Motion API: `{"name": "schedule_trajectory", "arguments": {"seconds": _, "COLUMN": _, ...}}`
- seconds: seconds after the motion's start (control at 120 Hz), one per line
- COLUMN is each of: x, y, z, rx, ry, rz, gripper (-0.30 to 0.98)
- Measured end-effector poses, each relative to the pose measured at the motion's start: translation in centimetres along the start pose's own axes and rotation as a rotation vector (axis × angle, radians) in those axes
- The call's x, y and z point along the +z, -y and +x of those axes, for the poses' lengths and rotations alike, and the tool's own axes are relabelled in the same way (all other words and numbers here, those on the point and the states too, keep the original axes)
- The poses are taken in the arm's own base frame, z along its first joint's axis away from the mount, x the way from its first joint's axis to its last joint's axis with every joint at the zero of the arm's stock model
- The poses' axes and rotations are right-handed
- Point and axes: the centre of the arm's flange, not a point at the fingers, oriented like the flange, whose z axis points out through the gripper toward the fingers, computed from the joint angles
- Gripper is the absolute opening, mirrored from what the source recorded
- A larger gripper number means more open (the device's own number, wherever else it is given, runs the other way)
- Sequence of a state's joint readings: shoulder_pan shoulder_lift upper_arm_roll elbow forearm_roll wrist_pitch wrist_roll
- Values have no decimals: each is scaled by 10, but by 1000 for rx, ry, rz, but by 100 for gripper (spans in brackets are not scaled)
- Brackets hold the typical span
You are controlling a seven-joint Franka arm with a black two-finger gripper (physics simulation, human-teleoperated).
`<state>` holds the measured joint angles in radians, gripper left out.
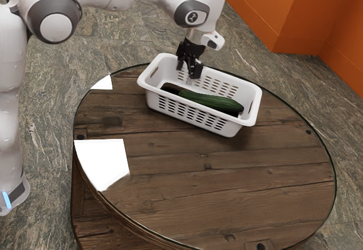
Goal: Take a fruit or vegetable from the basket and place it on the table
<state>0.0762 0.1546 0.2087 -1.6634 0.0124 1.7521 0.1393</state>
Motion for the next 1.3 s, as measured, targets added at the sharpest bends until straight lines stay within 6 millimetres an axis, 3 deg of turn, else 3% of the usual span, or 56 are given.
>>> {"name": "schedule_trajectory", "arguments": {"seconds": 0.233, "x": 37, "y": 4, "z": 18, "rx": 53, "ry": 50, "rz": 9, "gripper": 69}}
{"name": "schedule_trajectory", "arguments": {"seconds": 0.642, "x": 56, "y": -7, "z": 53, "rx": 118, "ry": 14, "rz": -2, "gripper": 69}}
{"name": "schedule_trajectory", "arguments": {"seconds": 0.8, "x": 57, "y": -26, "z": 58, "rx": 155, "ry": 1, "rz": -12, "gripper": 69}}
{"name": "schedule_trajectory", "arguments": {"seconds": 1.117, "x": 86, "y": -23, "z": 66, "rx": 156, "ry": 27, "rz": -14, "gripper": 69}}
{"name": "schedule_trajectory", "arguments": {"seconds": 1.3, "x": 82, "y": -23, "z": 76, "rx": 158, "ry": -12, "rz": -7, "gripper": 69}}
